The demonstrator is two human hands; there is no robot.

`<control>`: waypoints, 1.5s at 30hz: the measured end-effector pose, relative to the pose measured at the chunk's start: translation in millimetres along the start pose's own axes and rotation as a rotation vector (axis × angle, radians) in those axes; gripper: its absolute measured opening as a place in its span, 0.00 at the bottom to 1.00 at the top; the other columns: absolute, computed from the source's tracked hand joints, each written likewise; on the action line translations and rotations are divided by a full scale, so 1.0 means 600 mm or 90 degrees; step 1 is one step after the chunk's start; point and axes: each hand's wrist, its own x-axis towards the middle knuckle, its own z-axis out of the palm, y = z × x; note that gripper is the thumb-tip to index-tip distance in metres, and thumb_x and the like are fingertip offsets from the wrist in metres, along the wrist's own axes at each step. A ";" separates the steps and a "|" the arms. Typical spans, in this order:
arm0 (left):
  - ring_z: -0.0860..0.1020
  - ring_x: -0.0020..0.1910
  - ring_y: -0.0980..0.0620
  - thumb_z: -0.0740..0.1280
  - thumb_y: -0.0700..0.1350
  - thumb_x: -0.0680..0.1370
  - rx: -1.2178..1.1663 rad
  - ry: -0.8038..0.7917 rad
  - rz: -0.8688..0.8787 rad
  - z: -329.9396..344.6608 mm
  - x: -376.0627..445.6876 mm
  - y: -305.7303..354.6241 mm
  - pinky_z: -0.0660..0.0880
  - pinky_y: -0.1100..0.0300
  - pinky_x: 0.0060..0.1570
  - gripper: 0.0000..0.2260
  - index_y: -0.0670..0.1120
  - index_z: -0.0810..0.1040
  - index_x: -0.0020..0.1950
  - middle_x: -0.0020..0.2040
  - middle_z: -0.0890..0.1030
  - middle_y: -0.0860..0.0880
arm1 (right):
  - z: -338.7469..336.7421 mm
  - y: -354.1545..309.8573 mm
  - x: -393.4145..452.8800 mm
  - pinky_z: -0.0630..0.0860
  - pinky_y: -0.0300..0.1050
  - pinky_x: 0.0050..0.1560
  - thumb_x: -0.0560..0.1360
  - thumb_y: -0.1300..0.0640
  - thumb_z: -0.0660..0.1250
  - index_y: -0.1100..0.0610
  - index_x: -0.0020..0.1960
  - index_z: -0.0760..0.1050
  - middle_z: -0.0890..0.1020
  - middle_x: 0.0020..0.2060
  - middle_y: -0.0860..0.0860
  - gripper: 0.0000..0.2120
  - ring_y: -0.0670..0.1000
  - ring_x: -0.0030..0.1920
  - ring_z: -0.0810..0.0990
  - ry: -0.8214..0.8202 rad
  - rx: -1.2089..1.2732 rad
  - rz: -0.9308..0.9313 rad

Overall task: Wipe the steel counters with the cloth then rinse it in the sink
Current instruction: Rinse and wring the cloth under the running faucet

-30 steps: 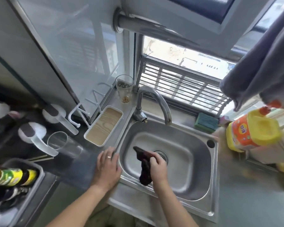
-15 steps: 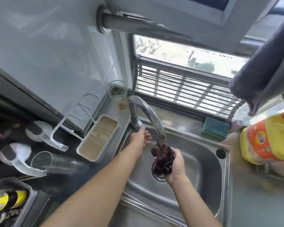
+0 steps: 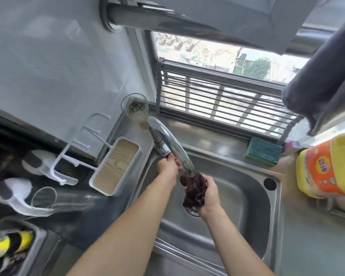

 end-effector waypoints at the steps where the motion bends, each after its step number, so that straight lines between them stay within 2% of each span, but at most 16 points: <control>1: 0.79 0.27 0.54 0.55 0.44 0.85 0.026 -0.001 -0.006 -0.001 0.002 0.001 0.66 0.64 0.27 0.18 0.36 0.82 0.59 0.48 0.83 0.44 | -0.003 0.001 0.002 0.78 0.44 0.35 0.79 0.51 0.61 0.60 0.52 0.79 0.83 0.40 0.58 0.13 0.55 0.35 0.78 -0.001 0.005 0.002; 6: 0.78 0.20 0.59 0.62 0.50 0.84 0.125 -0.025 -0.048 -0.018 0.005 0.018 0.64 0.66 0.24 0.16 0.42 0.82 0.63 0.48 0.85 0.50 | -0.012 0.006 0.007 0.77 0.44 0.34 0.79 0.51 0.61 0.61 0.53 0.79 0.83 0.40 0.59 0.14 0.55 0.34 0.78 -0.003 -0.028 -0.004; 11: 0.78 0.19 0.56 0.59 0.45 0.85 0.083 -0.002 -0.033 -0.014 -0.015 0.021 0.65 0.63 0.31 0.12 0.42 0.82 0.55 0.46 0.85 0.46 | -0.020 0.023 0.012 0.76 0.47 0.41 0.69 0.50 0.71 0.54 0.53 0.82 0.85 0.41 0.54 0.14 0.52 0.37 0.81 0.037 -0.338 -0.160; 13: 0.77 0.19 0.56 0.58 0.45 0.85 0.103 0.012 -0.015 -0.010 -0.020 0.020 0.64 0.63 0.30 0.15 0.40 0.82 0.59 0.41 0.84 0.47 | -0.023 0.023 0.012 0.77 0.41 0.38 0.75 0.57 0.72 0.54 0.54 0.80 0.85 0.36 0.48 0.08 0.47 0.36 0.81 0.024 -0.379 -0.191; 16: 0.77 0.20 0.57 0.58 0.45 0.85 0.151 0.008 0.002 -0.012 -0.021 0.020 0.62 0.64 0.28 0.15 0.41 0.82 0.60 0.47 0.85 0.47 | -0.031 0.019 0.015 0.74 0.32 0.29 0.77 0.63 0.71 0.59 0.55 0.78 0.82 0.30 0.44 0.07 0.42 0.30 0.78 0.002 -0.406 -0.219; 22: 0.76 0.18 0.59 0.59 0.44 0.84 0.178 -0.003 0.014 -0.018 -0.009 0.013 0.69 0.62 0.32 0.13 0.44 0.84 0.54 0.43 0.85 0.49 | -0.048 0.022 0.002 0.76 0.32 0.34 0.77 0.66 0.70 0.60 0.58 0.78 0.84 0.42 0.53 0.10 0.42 0.35 0.81 -0.002 -0.460 -0.246; 24: 0.78 0.25 0.55 0.59 0.43 0.84 0.194 -0.013 0.032 -0.020 -0.012 0.011 0.77 0.56 0.47 0.13 0.47 0.82 0.46 0.49 0.86 0.45 | -0.051 0.020 -0.006 0.77 0.34 0.38 0.77 0.65 0.70 0.60 0.57 0.79 0.85 0.44 0.54 0.09 0.45 0.39 0.82 0.006 -0.451 -0.251; 26: 0.78 0.32 0.52 0.58 0.43 0.84 0.198 -0.019 0.044 -0.023 -0.018 0.013 0.74 0.48 0.60 0.14 0.49 0.78 0.41 0.55 0.85 0.42 | -0.050 0.019 -0.018 0.78 0.40 0.37 0.77 0.64 0.69 0.60 0.55 0.80 0.85 0.42 0.55 0.07 0.49 0.37 0.82 0.012 -0.363 -0.206; 29: 0.83 0.43 0.48 0.59 0.50 0.85 0.222 -0.040 0.070 -0.037 -0.021 0.008 0.72 0.48 0.53 0.13 0.45 0.81 0.54 0.52 0.84 0.47 | -0.040 0.011 -0.049 0.77 0.48 0.40 0.78 0.56 0.63 0.60 0.47 0.81 0.83 0.40 0.59 0.10 0.55 0.36 0.79 0.007 -0.095 -0.075; 31: 0.83 0.47 0.48 0.57 0.58 0.84 0.293 -0.070 0.059 -0.055 -0.034 -0.007 0.73 0.50 0.48 0.20 0.45 0.77 0.65 0.55 0.83 0.48 | -0.035 0.005 -0.061 0.77 0.49 0.41 0.79 0.52 0.58 0.59 0.43 0.82 0.83 0.37 0.59 0.17 0.56 0.34 0.80 0.003 -0.003 -0.044; 34: 0.82 0.55 0.44 0.50 0.68 0.82 0.308 -0.233 -0.094 -0.083 -0.066 -0.061 0.78 0.42 0.54 0.30 0.49 0.77 0.67 0.61 0.82 0.46 | -0.010 0.009 -0.076 0.78 0.51 0.39 0.79 0.49 0.56 0.58 0.41 0.83 0.84 0.37 0.59 0.21 0.58 0.34 0.81 -0.007 -0.058 -0.027; 37: 0.83 0.56 0.41 0.50 0.73 0.78 0.193 -0.374 -0.239 -0.085 -0.094 -0.097 0.80 0.42 0.50 0.34 0.51 0.83 0.63 0.57 0.86 0.44 | 0.014 0.021 -0.070 0.80 0.52 0.51 0.77 0.53 0.65 0.57 0.51 0.83 0.85 0.45 0.58 0.11 0.57 0.46 0.84 0.027 -0.172 -0.070; 39: 0.84 0.53 0.43 0.56 0.69 0.79 0.124 -0.383 -0.252 -0.083 -0.094 -0.096 0.81 0.44 0.50 0.28 0.49 0.84 0.59 0.55 0.86 0.44 | 0.015 0.023 -0.053 0.80 0.48 0.52 0.76 0.58 0.68 0.55 0.53 0.81 0.86 0.46 0.53 0.07 0.53 0.48 0.85 0.072 -0.352 -0.202; 41: 0.85 0.47 0.44 0.65 0.60 0.75 0.114 -0.376 -0.222 -0.084 -0.088 -0.090 0.81 0.47 0.49 0.19 0.48 0.83 0.56 0.50 0.86 0.43 | 0.009 0.018 -0.047 0.79 0.49 0.57 0.71 0.54 0.72 0.49 0.50 0.79 0.86 0.46 0.49 0.08 0.53 0.51 0.84 0.127 -0.518 -0.281; 43: 0.85 0.47 0.42 0.66 0.58 0.74 0.109 -0.372 -0.217 -0.091 -0.078 -0.090 0.81 0.46 0.49 0.20 0.45 0.82 0.57 0.51 0.86 0.41 | 0.003 0.009 -0.044 0.77 0.47 0.58 0.69 0.56 0.75 0.49 0.52 0.78 0.84 0.47 0.49 0.13 0.53 0.51 0.83 0.173 -0.544 -0.309; 45: 0.84 0.54 0.39 0.60 0.63 0.80 0.107 -0.400 -0.225 -0.100 -0.071 -0.092 0.81 0.43 0.52 0.25 0.45 0.81 0.63 0.57 0.85 0.39 | 0.000 -0.002 -0.040 0.78 0.48 0.58 0.70 0.58 0.77 0.51 0.55 0.77 0.84 0.48 0.50 0.16 0.52 0.50 0.82 0.212 -0.450 -0.311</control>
